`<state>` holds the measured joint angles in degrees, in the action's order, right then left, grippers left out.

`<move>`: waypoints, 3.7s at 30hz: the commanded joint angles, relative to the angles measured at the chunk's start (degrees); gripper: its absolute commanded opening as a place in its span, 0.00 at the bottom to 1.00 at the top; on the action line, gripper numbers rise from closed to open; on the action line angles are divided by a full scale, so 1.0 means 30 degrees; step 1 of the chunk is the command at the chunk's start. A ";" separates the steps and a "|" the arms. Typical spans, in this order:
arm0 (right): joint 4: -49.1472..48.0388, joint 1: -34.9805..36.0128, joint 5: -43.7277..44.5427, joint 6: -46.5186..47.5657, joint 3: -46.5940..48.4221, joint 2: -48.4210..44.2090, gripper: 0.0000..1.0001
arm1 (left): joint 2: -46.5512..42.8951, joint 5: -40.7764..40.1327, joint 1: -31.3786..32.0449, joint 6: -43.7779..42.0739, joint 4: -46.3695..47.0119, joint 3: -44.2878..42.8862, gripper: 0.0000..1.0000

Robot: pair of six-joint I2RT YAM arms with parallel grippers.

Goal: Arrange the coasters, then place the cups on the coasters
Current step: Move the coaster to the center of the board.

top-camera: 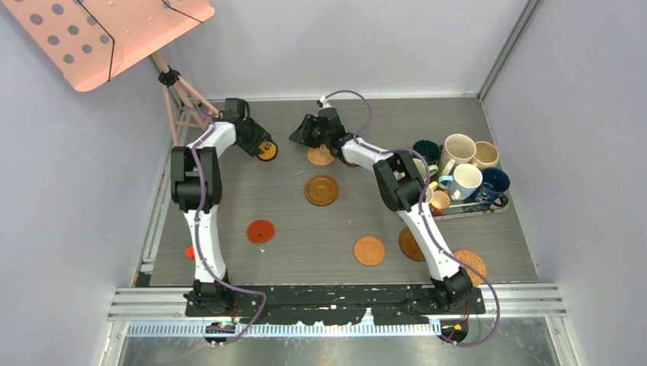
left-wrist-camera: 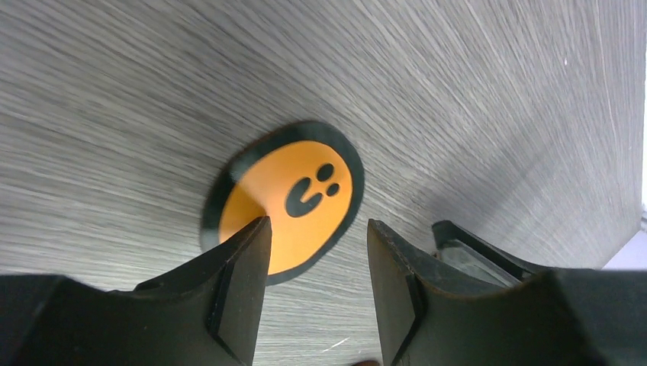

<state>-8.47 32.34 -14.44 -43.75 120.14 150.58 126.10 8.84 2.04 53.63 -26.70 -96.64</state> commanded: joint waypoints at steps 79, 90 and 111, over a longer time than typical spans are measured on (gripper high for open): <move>0.1692 -0.1178 -0.0589 -0.0393 0.3973 0.1414 0.38 | -0.0575 0.1308 0.1753 0.1493 0.2682 0.1570 0.46; 0.3300 -0.1038 -0.1376 -0.0073 0.5395 0.2416 0.38 | -0.0976 0.0550 0.1198 0.1043 0.2485 0.1592 0.46; 0.1943 -0.0730 -0.3603 0.1395 0.3474 0.1305 0.36 | 0.0165 0.1706 0.0872 0.0757 0.2544 0.0468 0.46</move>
<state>-0.43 29.85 -23.92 -41.04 132.55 157.88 125.93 12.62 4.75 56.62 -19.70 -92.99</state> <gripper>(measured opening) 0.364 0.463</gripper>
